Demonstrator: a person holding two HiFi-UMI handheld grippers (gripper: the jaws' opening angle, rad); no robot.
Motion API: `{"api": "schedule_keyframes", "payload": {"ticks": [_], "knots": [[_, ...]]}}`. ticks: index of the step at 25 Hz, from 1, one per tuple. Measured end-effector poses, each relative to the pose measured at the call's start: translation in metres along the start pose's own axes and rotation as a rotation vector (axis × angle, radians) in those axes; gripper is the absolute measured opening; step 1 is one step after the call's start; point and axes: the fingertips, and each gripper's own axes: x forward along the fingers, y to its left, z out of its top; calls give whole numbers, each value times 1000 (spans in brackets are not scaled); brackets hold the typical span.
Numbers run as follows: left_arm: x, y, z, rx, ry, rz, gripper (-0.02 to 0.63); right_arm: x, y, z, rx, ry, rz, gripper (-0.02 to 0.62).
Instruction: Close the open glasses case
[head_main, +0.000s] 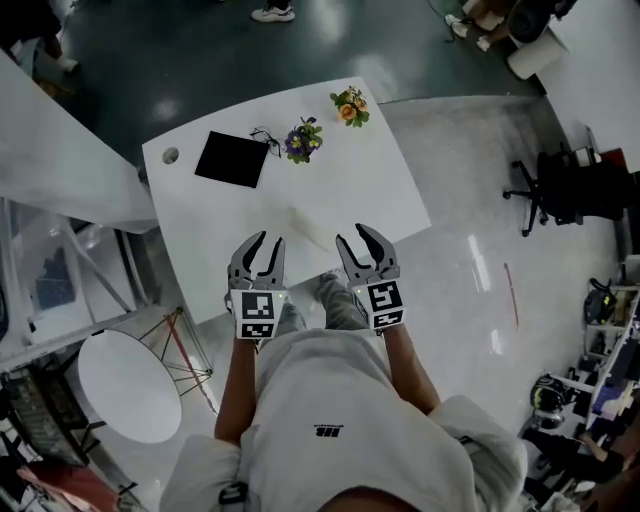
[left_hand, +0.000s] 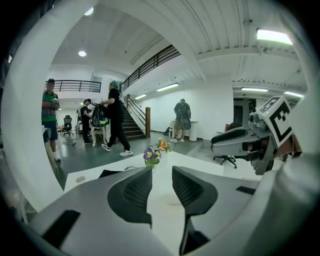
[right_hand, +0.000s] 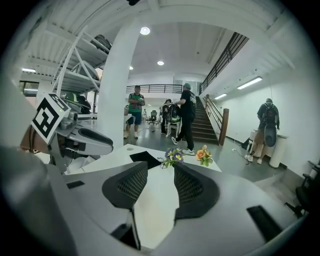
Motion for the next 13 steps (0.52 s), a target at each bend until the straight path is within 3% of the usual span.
{"api": "schedule_keyframes", "payload": {"ticks": [13], "knots": [[24, -12, 28, 10, -4, 74, 138, 8, -39, 16, 10, -32, 64, 167]]}}
